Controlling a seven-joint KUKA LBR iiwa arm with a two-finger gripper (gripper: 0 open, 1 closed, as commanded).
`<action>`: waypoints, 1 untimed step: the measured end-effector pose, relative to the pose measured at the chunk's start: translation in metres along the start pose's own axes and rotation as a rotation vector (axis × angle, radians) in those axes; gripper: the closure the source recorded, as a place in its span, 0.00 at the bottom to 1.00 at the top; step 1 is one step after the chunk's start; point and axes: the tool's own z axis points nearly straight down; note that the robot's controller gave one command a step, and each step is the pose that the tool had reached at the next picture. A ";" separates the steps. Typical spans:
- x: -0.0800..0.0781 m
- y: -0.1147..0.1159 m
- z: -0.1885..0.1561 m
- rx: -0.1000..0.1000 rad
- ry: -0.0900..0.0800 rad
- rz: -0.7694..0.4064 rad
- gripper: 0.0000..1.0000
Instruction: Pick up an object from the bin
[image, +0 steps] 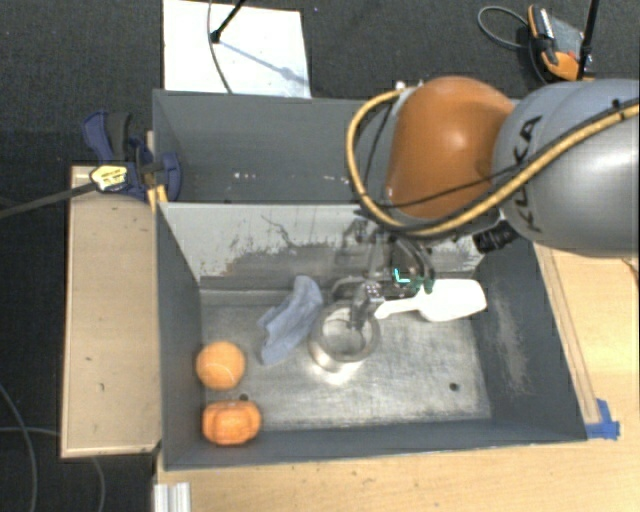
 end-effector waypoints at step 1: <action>-0.002 0.000 -0.004 0.000 -0.007 0.002 0.00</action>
Offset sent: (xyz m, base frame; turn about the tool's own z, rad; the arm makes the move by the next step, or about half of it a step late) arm -0.0019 -0.0270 -0.1487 0.0786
